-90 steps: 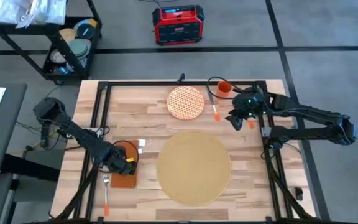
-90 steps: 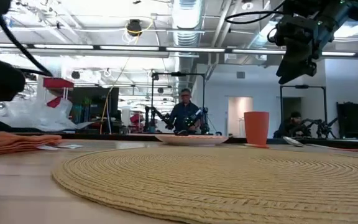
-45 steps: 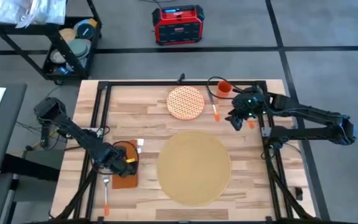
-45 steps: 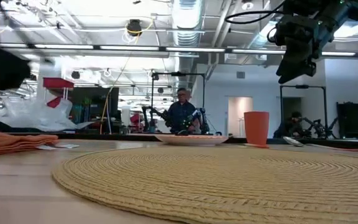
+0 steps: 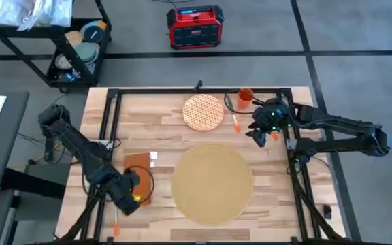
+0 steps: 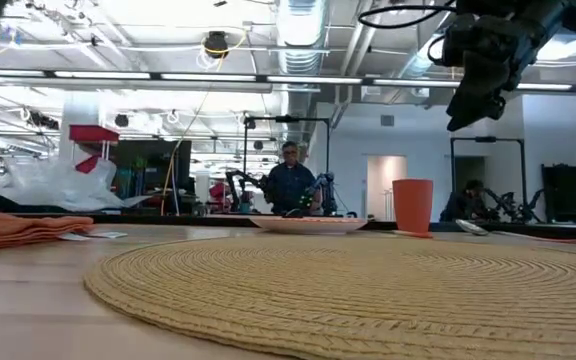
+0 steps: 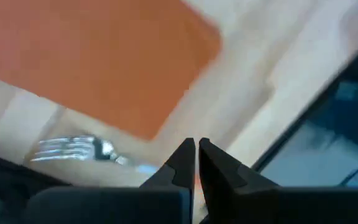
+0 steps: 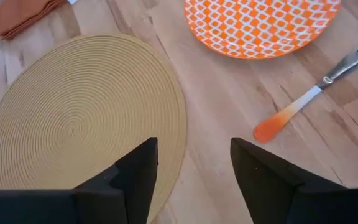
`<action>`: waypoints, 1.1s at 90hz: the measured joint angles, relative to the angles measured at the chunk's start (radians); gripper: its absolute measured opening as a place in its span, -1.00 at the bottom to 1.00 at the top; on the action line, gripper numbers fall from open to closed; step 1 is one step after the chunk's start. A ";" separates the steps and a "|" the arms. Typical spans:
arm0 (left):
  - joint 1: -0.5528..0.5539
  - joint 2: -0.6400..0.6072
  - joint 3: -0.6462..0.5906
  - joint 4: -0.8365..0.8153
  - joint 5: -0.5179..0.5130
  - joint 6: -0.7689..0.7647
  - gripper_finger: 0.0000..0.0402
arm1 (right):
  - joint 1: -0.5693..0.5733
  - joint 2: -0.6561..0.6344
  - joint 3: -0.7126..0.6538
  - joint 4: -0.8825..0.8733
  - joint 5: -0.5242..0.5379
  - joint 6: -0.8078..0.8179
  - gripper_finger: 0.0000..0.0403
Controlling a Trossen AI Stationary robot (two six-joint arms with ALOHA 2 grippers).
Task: Set table place
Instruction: Put the orange fork on top of the orange table napkin
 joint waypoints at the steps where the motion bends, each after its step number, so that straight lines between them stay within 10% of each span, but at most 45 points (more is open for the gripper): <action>1: -0.006 0.000 0.000 0.000 0.000 0.024 -0.91 | 0.002 0.000 0.000 0.000 0.000 0.000 0.01; 48: -0.190 -0.001 -0.150 0.103 -0.002 0.445 -0.56 | 0.027 0.000 0.000 -0.003 -0.033 0.035 0.22; 99: -0.196 -0.001 -0.306 0.383 0.029 -0.709 -0.56 | 0.043 0.003 0.000 0.022 -0.028 0.178 0.22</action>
